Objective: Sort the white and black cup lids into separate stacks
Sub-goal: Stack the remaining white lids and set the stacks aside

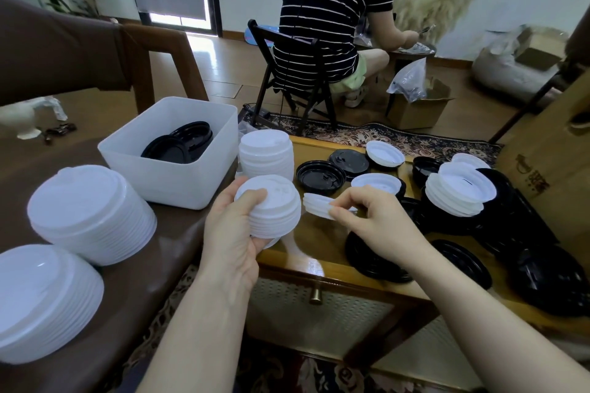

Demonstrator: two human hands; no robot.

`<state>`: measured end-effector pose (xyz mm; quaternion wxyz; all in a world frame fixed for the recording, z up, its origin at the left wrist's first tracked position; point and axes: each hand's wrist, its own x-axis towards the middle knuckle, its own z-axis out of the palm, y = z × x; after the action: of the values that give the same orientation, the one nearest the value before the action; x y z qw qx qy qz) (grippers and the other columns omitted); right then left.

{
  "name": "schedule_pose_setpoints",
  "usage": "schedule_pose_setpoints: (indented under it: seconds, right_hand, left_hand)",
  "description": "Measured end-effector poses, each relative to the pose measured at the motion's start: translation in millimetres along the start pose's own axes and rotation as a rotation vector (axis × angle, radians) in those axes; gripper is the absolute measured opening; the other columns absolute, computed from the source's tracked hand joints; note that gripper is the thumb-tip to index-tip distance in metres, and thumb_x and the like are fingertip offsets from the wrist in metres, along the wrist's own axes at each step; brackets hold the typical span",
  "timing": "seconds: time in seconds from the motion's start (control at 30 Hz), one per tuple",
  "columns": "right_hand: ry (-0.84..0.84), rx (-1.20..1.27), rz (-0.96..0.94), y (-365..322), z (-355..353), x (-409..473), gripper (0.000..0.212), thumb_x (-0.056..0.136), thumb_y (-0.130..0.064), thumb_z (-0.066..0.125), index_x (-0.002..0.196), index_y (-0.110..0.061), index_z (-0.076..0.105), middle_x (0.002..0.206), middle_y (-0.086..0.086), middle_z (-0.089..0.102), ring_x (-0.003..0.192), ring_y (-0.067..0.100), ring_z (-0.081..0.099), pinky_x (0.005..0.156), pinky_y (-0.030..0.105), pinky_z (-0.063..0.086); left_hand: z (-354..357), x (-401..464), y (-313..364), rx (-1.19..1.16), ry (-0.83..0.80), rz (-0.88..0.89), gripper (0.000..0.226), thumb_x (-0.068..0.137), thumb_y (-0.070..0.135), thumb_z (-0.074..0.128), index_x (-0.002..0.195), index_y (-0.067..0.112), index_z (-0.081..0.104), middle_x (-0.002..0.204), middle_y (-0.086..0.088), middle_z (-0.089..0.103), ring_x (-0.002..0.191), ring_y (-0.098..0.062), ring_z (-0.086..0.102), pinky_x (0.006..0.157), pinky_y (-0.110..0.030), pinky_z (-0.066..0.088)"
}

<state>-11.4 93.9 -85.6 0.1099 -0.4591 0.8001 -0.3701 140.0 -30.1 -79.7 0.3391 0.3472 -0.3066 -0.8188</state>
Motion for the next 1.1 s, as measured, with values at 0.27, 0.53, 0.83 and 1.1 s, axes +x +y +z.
schedule_pose_setpoints:
  seconds: [0.27, 0.53, 0.83, 1.1]
  right_hand:
    - [-0.213, -0.010, 0.113, -1.9, -1.2, -3.7, 0.012, 0.074, -0.021, 0.083, 0.069, -0.020, 0.072, 0.079, -0.004, 0.067, 0.075, 0.016, 0.061, 0.070, 0.030, 0.049]
    - [-0.183, -0.220, 0.000, -0.9, -4.9, -3.4, 0.008, 0.089, -0.025, 0.068, 0.083, -0.024, 0.073, 0.082, -0.013, 0.065, 0.082, 0.002, 0.058, 0.079, 0.028, 0.050]
    - [0.311, 0.572, 0.207, -4.5, -21.0, 3.5, 0.011, 0.097, -0.018, 0.056, 0.090, -0.016, 0.064, 0.083, 0.000, 0.066, 0.078, 0.015, 0.061, 0.061, 0.024, 0.048]
    - [-0.084, 1.429, 0.626, -16.4, -24.5, -1.5, 0.028, 0.078, -0.017, 0.062, 0.103, -0.003, 0.063, 0.090, 0.008, 0.066, 0.067, 0.015, 0.062, 0.050, 0.020, 0.054]
  left_hand:
    - [-2.2, 4.1, -3.9, 0.025, 0.008, -0.018, 0.043, 0.088, 0.002, 0.063, 0.130, 0.014, 0.060, 0.118, -0.013, 0.068, 0.099, -0.029, 0.069, 0.068, -0.044, 0.061]
    - [-1.4, 4.1, -5.0, 0.046, 0.014, 0.002, 0.043, 0.089, 0.002, 0.063, 0.128, 0.017, 0.060, 0.119, -0.010, 0.067, 0.102, -0.029, 0.068, 0.070, -0.043, 0.060]
    - [1.3, 5.2, -11.9, 0.117, -0.056, 0.053, 0.052, 0.091, 0.005, 0.063, 0.138, 0.025, 0.055, 0.130, -0.007, 0.064, 0.112, -0.029, 0.066, 0.081, -0.047, 0.060]
    - [17.8, -1.7, -28.3, 0.052, -0.129, -0.016, 0.042, 0.092, 0.008, 0.064, 0.128, 0.028, 0.055, 0.130, -0.005, 0.062, 0.111, -0.025, 0.065, 0.087, -0.049, 0.057]
